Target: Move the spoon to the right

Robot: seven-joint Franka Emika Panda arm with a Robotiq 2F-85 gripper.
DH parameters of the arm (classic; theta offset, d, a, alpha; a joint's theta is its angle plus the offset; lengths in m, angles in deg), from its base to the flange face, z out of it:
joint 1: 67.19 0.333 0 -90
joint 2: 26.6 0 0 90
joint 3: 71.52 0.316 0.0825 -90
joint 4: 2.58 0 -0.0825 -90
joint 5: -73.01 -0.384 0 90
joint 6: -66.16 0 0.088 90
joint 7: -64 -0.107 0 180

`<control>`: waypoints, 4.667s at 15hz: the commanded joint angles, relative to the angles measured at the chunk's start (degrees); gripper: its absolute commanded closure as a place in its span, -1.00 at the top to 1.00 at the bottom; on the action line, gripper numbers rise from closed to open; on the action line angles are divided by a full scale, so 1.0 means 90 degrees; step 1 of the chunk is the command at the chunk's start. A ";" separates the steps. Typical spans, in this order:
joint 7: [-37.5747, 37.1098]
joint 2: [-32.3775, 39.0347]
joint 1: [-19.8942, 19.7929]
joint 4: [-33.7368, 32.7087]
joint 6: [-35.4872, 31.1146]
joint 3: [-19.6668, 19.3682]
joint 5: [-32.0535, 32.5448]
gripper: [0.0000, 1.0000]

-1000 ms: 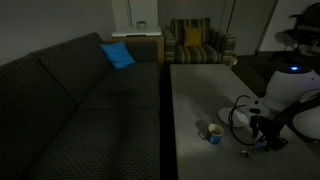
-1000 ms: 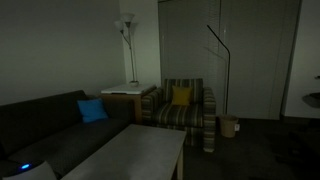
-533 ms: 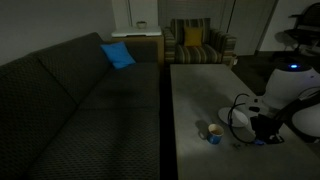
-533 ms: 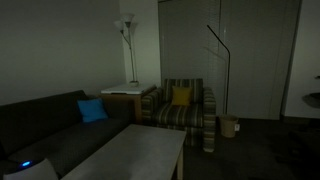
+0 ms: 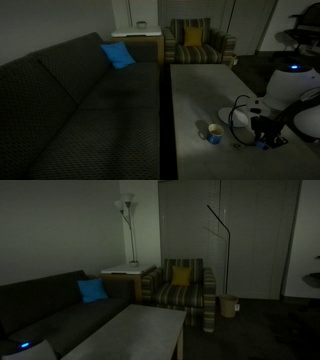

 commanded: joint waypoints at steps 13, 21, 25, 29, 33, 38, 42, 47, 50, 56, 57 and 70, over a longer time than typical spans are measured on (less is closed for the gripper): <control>0.0030 0.0258 0.0191 -0.0177 -0.0260 -0.0066 0.0058 -0.97; -0.0393 0.0281 -0.0399 -0.0246 0.0034 0.0289 -0.0397 -0.90; -0.0425 0.0304 -0.0749 -0.0086 -0.0082 0.0465 -0.0502 -0.92; -0.0155 0.0278 -0.1495 -0.0029 0.0176 0.1028 -0.0656 -0.92; -0.0024 0.0322 -0.2143 0.0033 0.0558 0.1559 -0.0986 -0.92; -0.0087 0.0293 -0.2619 0.0169 0.0785 0.1915 -0.1646 -0.92; -0.0446 0.0098 -0.2832 0.0725 -0.0068 0.2082 -0.2090 -0.92; -0.1841 -0.0167 -0.2781 0.1479 -0.1238 0.1893 -0.2218 -0.92; -0.2877 -0.0330 -0.2509 0.1756 -0.1569 0.1546 -0.2149 -0.92; -0.5107 -0.0679 -0.1571 0.2094 -0.1983 0.0559 -0.2132 -0.92; -0.5436 -0.0683 -0.1405 0.2083 -0.2105 0.0418 -0.2175 -0.92; -0.6647 0.0204 -0.0978 -0.0014 -0.1751 -0.0226 -0.2082 -0.92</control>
